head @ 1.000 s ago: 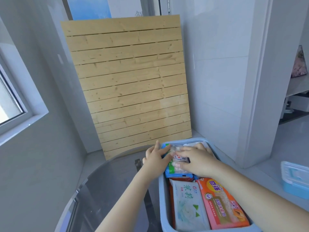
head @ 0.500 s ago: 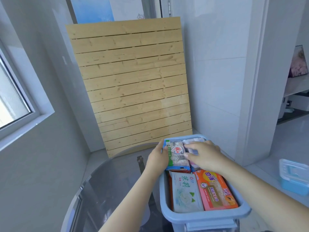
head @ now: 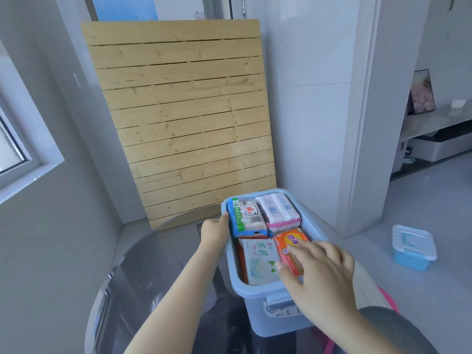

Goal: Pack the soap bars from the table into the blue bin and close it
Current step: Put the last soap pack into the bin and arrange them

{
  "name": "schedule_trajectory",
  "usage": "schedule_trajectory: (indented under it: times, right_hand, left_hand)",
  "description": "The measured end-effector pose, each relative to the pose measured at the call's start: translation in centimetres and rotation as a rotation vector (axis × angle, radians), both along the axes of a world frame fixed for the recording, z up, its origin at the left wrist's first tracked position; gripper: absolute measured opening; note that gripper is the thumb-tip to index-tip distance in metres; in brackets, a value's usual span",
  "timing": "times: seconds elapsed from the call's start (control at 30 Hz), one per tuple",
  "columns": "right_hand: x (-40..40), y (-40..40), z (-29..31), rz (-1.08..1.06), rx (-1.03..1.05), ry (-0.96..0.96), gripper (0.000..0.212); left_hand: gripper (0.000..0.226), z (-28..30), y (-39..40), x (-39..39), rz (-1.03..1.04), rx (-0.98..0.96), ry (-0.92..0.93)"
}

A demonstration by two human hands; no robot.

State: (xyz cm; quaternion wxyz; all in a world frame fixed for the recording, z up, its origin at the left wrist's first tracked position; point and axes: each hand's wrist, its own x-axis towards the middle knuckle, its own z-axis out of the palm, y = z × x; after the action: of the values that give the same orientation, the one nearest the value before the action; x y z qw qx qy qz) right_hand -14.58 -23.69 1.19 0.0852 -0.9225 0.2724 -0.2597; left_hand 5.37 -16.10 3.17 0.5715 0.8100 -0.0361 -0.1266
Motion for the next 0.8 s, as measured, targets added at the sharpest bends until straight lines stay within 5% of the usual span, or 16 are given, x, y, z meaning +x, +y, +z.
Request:
schedule_trajectory:
  times: [0.17,0.43,0.57,0.7,0.8]
  right_hand:
    - [1.9,-1.4,0.2,0.116,-0.061,-0.101,0.049]
    - [11.1,-6.7,0.7,0.554,-0.005,0.088,0.048]
    - [14.7,-7.3,1.3,0.604,0.102,0.195,0.046]
    - [13.8,-5.0,0.6,0.350,0.361,0.075,0.069]
    - [11.1,-1.8,-1.2,0.324,0.814,-0.068,0.080]
  left_hand:
    - [0.035,-0.5,3.6,0.2,0.131,-0.224,0.141]
    - [0.028,-2.2,9.4,-0.3,0.369,-0.490,0.161]
    - [0.028,-2.4,10.4,-1.4,0.449,-0.619,0.128]
    - [0.028,-2.6,10.6,-1.8,0.464,-0.643,0.104]
    - [0.028,-2.7,10.3,-1.8,0.495,-0.658,0.072]
